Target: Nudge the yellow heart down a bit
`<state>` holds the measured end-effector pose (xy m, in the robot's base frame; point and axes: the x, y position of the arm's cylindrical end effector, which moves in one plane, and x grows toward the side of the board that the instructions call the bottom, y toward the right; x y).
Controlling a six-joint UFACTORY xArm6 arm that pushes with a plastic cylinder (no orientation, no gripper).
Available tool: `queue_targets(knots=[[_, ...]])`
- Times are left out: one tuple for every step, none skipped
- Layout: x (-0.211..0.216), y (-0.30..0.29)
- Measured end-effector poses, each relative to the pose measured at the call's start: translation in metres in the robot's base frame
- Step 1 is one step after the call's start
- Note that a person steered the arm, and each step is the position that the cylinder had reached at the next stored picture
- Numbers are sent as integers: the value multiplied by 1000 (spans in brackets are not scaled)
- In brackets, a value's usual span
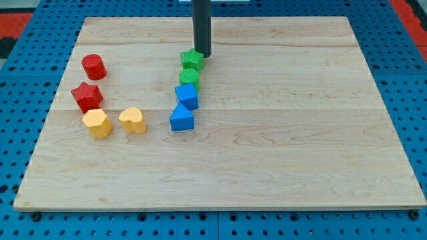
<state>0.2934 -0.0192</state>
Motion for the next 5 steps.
queue_targets(knots=[[-53,7],[-24,-65],[52,-64],[115,-89],[152,-104]])
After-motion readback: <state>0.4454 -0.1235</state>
